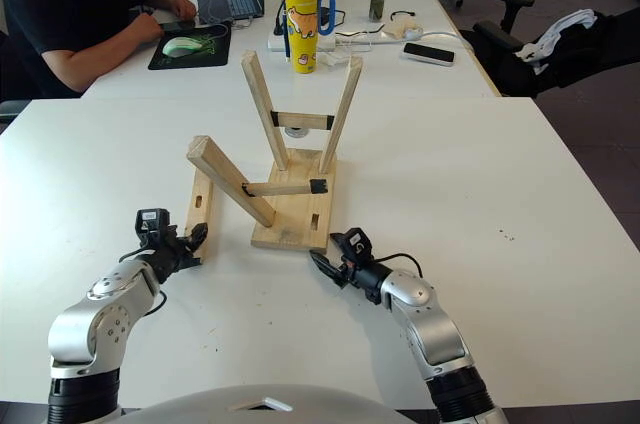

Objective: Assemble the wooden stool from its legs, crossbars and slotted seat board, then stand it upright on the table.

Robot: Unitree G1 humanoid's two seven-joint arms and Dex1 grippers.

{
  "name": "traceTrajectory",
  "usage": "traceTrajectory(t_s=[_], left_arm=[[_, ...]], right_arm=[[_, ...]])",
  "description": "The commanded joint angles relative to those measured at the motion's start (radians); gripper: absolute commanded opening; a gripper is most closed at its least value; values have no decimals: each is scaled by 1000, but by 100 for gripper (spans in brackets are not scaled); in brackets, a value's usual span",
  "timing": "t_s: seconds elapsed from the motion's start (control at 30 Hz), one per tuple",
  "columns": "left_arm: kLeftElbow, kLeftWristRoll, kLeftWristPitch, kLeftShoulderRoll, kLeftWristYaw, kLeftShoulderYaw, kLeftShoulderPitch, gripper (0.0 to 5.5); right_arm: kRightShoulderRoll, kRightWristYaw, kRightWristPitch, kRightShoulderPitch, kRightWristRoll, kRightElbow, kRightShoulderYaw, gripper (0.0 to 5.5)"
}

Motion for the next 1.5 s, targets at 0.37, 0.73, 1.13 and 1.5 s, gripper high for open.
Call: traceTrajectory(t_s=[0.37, 0.73, 1.13, 1.5], left_arm=[[65, 45, 48, 14, -34, 2, -52, 244], [221, 79, -243, 50, -51, 129, -281, 204], [196, -68, -548, 146, -258, 172, -663, 204], [-104, -742, -109, 153, -469, -10, -796, 204]], right_arm=[[12, -94, 33, 7, 52, 9, -191, 384], [-63, 57, -90, -55, -42, 97, -43, 384], [-43, 66, -164, -73, -65, 185, -23, 384], [-174, 202, -63, 72, 133, 28, -175, 384]])
